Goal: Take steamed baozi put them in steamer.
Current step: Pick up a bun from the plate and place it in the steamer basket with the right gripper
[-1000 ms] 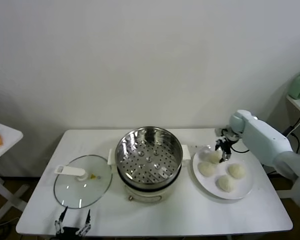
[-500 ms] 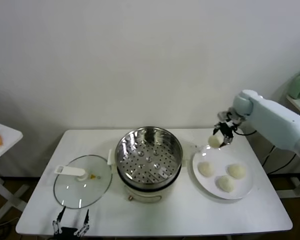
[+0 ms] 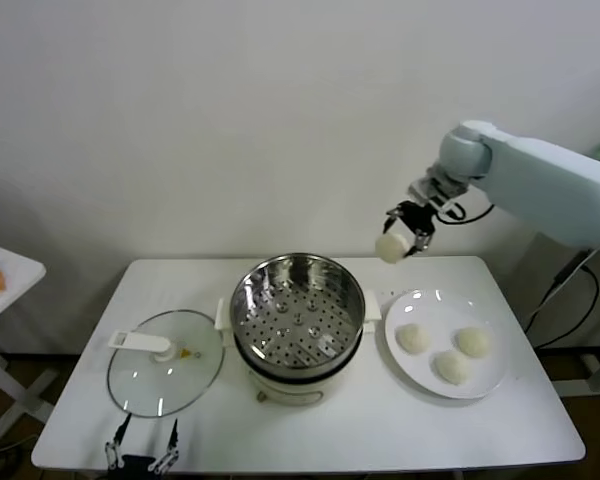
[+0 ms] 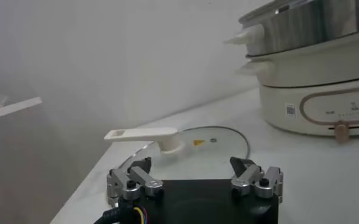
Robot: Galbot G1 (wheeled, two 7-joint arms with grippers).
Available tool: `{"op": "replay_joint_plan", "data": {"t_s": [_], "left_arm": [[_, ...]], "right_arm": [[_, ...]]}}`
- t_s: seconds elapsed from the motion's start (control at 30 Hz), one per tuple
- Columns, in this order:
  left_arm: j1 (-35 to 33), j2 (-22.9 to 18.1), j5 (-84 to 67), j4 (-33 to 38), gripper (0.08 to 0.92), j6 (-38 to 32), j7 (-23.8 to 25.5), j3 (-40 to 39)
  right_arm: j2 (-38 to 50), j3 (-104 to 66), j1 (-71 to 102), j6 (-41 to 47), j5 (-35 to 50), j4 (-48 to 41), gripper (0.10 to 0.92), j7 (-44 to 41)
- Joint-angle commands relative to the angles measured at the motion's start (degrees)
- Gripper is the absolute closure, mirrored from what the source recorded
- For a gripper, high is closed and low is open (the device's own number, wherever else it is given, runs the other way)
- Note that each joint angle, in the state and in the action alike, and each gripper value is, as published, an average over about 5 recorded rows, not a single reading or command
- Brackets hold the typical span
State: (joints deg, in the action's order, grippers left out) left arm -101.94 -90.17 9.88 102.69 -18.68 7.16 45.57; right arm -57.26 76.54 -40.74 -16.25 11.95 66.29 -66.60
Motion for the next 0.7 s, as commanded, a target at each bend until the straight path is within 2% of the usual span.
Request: {"op": "replay_joint_plan", "data": {"t_s": [0.03,0.27,0.53,0.7], "left_arm": [[0.24,-0.19,0.08,-0.08,0.177,0.17,0.02,-0.02],[0.26,-0.44,0.25,-0.03,0.177,0.07,-0.07,-0.13],[0.35,-0.51,0.52,0.05,0.177,-0.06,-0.14,-0.39],[0.32,-0.44,0.6,0.04,0.177,-0.11,-0.15,-0.39]], "right_arm": [[-11.07,4.78,-5.05,-9.14,1.75,4.4,0.321,1.71],[-19.35,3.41,1.28,-16.03,-3.91,-4.52,0.321,1.88],[-22.73,1.22,8.38,-20.44,-12.33,-11.19,0.321,1.99],[-24.93,-2.5,13.18,-23.36,-17.86,-18.58,0.321,2.72]]}}
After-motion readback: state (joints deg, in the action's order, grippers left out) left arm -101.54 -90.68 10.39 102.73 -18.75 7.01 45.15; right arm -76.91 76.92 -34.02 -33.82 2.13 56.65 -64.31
